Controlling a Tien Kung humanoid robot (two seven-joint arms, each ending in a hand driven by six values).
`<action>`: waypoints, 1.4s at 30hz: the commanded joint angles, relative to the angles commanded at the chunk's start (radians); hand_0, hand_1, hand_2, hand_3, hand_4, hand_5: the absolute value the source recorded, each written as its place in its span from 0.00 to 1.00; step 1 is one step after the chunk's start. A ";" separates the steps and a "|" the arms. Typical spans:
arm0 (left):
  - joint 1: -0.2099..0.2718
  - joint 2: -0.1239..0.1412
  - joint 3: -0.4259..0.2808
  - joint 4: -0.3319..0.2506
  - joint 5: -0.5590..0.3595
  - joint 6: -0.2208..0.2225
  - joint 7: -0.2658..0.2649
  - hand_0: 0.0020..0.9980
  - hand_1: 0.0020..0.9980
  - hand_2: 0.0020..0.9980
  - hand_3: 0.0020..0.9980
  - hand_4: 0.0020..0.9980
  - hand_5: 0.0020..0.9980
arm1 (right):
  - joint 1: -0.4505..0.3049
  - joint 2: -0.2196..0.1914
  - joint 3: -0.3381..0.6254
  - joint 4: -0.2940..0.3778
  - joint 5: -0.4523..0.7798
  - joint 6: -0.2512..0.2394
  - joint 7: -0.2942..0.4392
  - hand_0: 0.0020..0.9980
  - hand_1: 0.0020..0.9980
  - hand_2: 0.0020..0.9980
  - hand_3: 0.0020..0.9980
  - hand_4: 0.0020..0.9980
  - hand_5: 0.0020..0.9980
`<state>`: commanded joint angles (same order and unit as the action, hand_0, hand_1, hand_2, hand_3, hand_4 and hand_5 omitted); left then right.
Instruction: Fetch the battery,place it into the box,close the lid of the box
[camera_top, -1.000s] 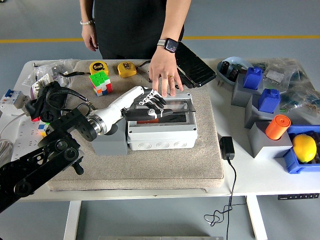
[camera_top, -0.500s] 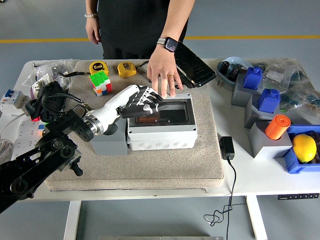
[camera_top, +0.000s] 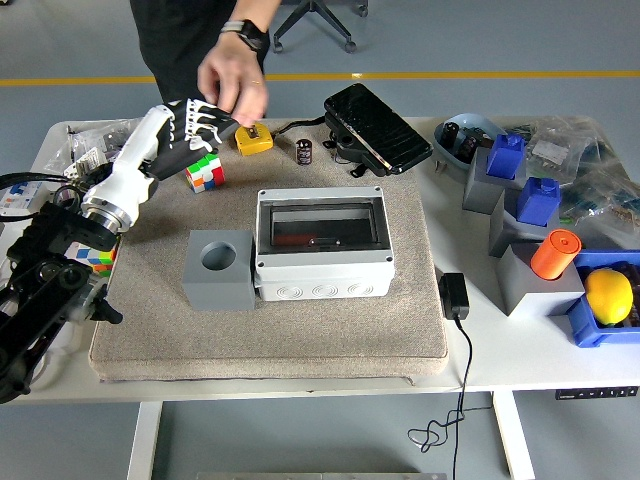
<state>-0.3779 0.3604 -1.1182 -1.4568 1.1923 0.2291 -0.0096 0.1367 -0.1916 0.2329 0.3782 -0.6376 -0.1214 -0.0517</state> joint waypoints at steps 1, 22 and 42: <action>0.004 0.002 -0.014 0.000 0.001 0.002 -0.003 0.44 0.55 0.57 0.57 1.00 0.61 | 0.000 0.000 -0.001 0.000 0.001 0.000 0.000 0.60 0.59 0.57 0.52 0.93 0.44; 0.064 0.037 -0.171 0.015 0.009 0.007 -0.033 0.44 0.55 0.56 0.56 0.99 0.58 | 0.046 -0.013 -0.052 -0.005 0.013 0.002 -0.009 0.60 0.59 0.57 0.52 0.93 0.45; 0.097 0.038 -0.218 0.008 0.018 -0.022 -0.026 0.43 0.55 0.56 0.56 0.98 0.59 | 0.026 -0.016 -0.054 -0.008 0.016 0.005 -0.014 0.60 0.59 0.57 0.52 0.92 0.45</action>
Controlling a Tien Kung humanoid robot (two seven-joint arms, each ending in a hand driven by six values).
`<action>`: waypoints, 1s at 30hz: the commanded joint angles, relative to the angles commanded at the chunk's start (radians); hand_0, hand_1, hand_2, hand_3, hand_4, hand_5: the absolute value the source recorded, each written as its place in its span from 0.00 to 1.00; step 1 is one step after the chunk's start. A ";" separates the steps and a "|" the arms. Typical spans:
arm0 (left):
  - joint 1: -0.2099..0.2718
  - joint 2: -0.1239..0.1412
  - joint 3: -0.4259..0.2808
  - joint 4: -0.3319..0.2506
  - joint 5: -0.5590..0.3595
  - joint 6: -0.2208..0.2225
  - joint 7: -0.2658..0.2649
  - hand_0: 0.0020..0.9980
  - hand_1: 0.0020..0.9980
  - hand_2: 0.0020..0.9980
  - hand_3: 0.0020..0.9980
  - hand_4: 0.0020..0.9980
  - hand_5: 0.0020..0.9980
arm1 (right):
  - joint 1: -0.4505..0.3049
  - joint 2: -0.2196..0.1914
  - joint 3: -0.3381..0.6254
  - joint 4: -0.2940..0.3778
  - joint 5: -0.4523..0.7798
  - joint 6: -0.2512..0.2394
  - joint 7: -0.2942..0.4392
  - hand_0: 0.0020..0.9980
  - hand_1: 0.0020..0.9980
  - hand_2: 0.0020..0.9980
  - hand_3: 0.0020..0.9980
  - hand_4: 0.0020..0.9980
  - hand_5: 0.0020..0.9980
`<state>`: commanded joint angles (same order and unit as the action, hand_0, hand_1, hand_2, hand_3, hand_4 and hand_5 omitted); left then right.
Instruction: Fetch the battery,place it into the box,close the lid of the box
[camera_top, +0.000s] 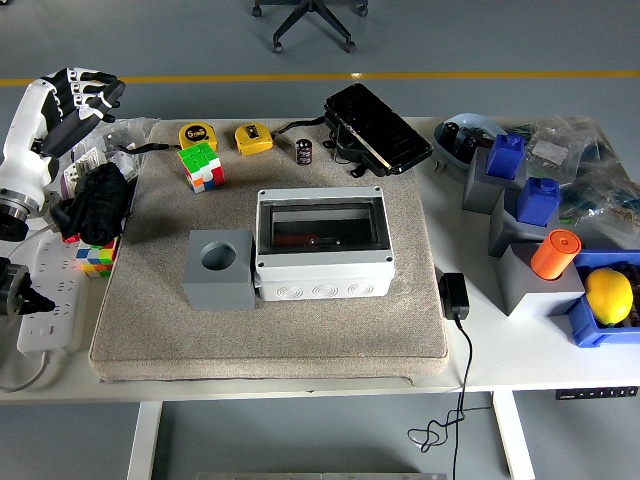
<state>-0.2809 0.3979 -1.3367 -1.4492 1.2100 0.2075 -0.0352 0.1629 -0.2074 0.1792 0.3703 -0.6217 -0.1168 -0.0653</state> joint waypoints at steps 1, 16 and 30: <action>0.002 -0.001 -0.003 0.000 0.002 -0.001 0.001 0.43 0.55 0.56 0.56 0.98 0.59 | -0.002 0.000 0.001 0.000 0.000 0.000 0.000 0.60 0.59 0.57 0.52 0.92 0.45; 0.036 -0.022 -0.090 -0.003 0.018 -0.019 0.013 0.43 0.55 0.56 0.56 0.97 0.61 | -0.008 0.008 -0.019 -0.009 0.027 0.002 -0.006 0.60 0.59 0.58 0.52 0.92 0.45; 0.036 -0.018 -0.092 -0.007 0.015 -0.042 0.019 0.43 0.54 0.56 0.56 0.97 0.62 | -0.013 0.018 -0.006 -0.009 0.028 0.003 -0.006 0.60 0.59 0.58 0.52 0.92 0.45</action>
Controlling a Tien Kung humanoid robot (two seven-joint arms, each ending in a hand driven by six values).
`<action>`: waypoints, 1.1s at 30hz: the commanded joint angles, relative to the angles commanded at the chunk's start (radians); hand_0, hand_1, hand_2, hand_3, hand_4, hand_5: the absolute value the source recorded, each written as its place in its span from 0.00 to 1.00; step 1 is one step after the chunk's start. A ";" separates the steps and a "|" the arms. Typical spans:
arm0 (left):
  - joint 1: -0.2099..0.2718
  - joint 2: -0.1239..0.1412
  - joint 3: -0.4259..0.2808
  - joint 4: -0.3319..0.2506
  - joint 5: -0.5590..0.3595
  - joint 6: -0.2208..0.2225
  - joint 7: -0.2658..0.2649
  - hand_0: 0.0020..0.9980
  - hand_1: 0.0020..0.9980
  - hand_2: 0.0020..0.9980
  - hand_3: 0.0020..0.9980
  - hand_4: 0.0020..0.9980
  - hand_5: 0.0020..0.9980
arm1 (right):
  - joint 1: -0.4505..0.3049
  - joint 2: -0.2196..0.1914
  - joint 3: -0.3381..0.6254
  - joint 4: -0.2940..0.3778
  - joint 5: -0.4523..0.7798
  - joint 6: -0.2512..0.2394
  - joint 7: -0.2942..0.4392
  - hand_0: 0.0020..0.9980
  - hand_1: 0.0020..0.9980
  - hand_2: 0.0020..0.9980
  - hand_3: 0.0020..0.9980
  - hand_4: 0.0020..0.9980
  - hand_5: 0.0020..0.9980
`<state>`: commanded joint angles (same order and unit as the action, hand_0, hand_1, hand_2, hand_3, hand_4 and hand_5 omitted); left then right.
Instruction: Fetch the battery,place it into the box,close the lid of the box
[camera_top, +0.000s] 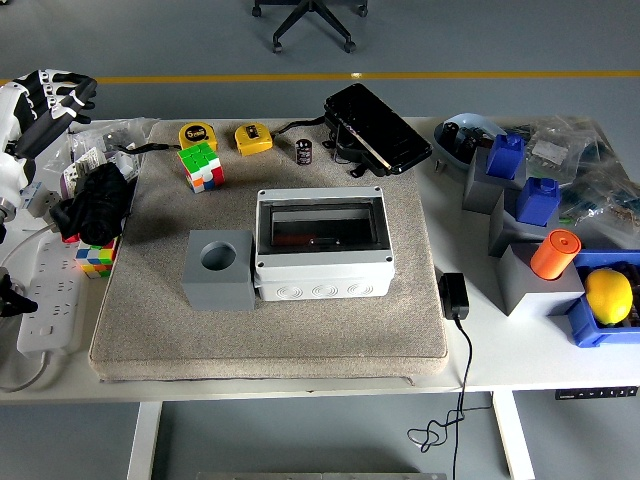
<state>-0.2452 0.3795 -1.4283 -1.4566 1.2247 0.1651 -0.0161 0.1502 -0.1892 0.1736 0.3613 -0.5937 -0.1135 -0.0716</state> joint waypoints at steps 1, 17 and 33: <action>0.001 0.001 0.002 0.000 0.001 -0.002 0.001 0.43 0.54 0.56 0.56 0.97 0.62 | 0.000 0.002 0.002 0.000 0.000 0.000 0.000 0.60 0.59 0.58 0.52 0.92 0.45; 0.028 0.009 -0.012 -0.005 0.010 -0.019 0.019 0.42 0.54 0.56 0.56 0.98 0.63 | -0.002 0.031 -0.008 0.007 0.006 0.005 0.002 0.60 0.59 0.58 0.52 0.93 0.45; 0.094 -0.027 0.002 0.026 0.012 -0.025 0.019 0.42 0.53 0.56 0.57 0.98 0.64 | -0.063 0.039 -0.097 0.005 0.054 0.009 -0.001 0.60 0.59 0.58 0.52 0.93 0.46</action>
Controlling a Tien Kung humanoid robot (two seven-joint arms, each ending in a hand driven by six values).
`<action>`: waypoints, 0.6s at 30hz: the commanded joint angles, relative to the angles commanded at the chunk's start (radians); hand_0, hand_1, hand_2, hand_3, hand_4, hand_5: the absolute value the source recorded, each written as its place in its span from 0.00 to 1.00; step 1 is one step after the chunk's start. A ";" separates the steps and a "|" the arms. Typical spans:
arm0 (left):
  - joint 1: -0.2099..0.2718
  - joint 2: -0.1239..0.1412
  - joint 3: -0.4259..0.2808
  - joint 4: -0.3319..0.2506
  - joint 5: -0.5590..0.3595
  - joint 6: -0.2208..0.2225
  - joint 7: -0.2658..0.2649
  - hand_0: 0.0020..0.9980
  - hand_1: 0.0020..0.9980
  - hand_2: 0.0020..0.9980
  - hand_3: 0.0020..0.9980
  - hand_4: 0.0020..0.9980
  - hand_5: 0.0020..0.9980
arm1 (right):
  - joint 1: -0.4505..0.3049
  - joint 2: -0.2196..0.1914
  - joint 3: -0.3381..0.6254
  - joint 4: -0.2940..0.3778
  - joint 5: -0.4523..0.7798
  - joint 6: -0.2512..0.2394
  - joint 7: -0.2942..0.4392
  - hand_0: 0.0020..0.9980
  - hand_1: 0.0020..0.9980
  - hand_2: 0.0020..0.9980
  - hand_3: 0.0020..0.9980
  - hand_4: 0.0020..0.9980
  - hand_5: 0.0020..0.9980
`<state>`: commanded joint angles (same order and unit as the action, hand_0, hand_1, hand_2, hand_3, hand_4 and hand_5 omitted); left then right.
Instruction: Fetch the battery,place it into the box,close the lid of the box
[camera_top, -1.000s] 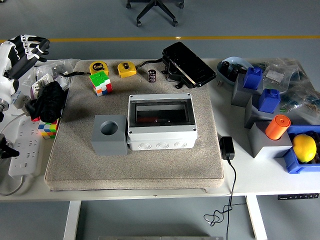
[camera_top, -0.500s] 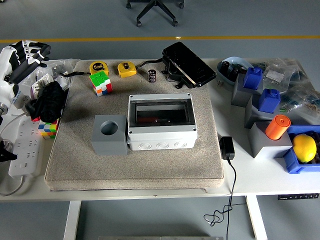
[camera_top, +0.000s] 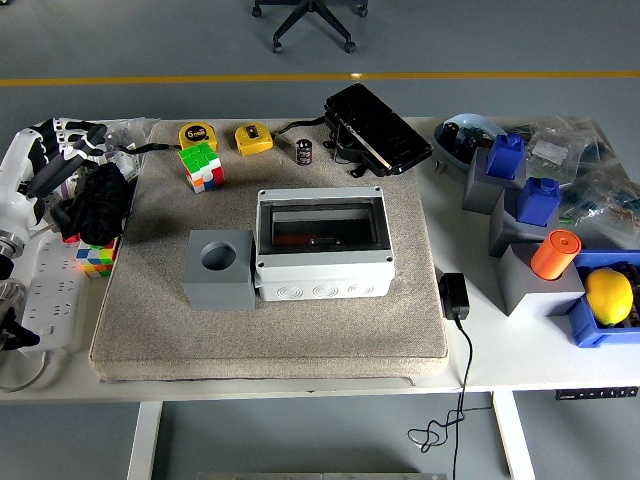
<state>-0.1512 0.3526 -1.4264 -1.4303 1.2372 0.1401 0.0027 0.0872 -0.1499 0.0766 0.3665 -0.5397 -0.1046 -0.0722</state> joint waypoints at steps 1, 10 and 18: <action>0.001 -0.002 0.004 0.003 0.001 -0.001 0.000 0.42 0.53 0.56 0.57 0.98 0.64 | -0.003 0.000 -0.015 0.000 0.005 0.001 -0.001 0.60 0.59 0.58 0.52 0.93 0.46; -0.017 0.000 0.018 0.003 0.002 -0.003 0.001 0.42 0.53 0.56 0.57 0.98 0.64 | 0.014 -0.006 -0.042 -0.004 0.024 0.002 -0.004 0.60 0.59 0.58 0.52 0.93 0.46; -0.026 0.008 0.021 -0.015 0.005 -0.003 0.003 0.42 0.53 0.56 0.57 0.98 0.64 | 0.036 -0.015 -0.050 -0.006 0.031 0.004 -0.006 0.60 0.59 0.58 0.52 0.93 0.45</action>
<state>-0.1771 0.3610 -1.4050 -1.4457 1.2425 0.1372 0.0055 0.1229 -0.1648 0.0266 0.3609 -0.5087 -0.1007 -0.0784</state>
